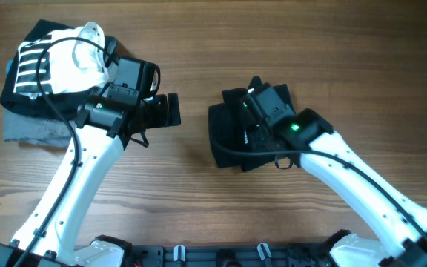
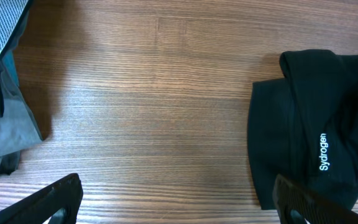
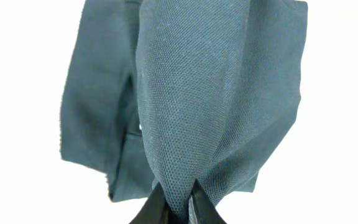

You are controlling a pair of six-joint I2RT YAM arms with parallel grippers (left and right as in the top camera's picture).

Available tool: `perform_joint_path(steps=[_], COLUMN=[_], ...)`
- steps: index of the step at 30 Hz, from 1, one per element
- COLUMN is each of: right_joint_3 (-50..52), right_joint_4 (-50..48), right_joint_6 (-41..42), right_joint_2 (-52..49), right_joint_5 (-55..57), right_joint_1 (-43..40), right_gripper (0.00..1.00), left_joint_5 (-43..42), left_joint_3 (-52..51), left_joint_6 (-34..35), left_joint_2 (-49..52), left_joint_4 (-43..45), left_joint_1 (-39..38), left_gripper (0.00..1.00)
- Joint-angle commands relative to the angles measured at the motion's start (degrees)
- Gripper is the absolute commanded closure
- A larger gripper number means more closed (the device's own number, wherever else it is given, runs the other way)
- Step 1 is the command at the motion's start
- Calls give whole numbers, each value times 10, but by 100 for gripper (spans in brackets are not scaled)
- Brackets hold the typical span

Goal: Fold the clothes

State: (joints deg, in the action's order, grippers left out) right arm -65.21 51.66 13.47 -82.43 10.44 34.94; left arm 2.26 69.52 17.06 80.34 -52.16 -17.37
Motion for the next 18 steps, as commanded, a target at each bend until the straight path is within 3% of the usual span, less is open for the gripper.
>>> perform_joint_path(steps=[1,5,6,8,12,14,16,18], right_joint_3=[-8,-5,-3,1,-4,-6,-6,-6], right_joint_4=[3,5,5,19,-1,-26,-27,-25], right_joint_6=[-15,-17,-18,-32,-8,31,104,161], right_joint_2=[4,-15,-20,-29,0,42,79,104], right_joint_5=[-74,-105,-105,-105,-106,-101,-85,-96], right_joint_1=[-1,0,0,0,-9,-27,-66,-122], right_gripper=[91,85,80,57,49,40,38,46], left_joint_5=[8,8,8,7,-7,-58,-125,-156], left_joint_3=[7,7,7,7,7,7,7,5], left_joint_6=[-3,-3,-3,-3,-3,-3,-3,-3], left_joint_2=[-9,-9,-9,-9,-9,-9,-7,4], left_joint_4=[3,3,3,3,12,38,72,104], left_joint_1=[0,0,0,0,0,-1,-6,-21], left_gripper=[2,2,2,2,1,19,58,84])
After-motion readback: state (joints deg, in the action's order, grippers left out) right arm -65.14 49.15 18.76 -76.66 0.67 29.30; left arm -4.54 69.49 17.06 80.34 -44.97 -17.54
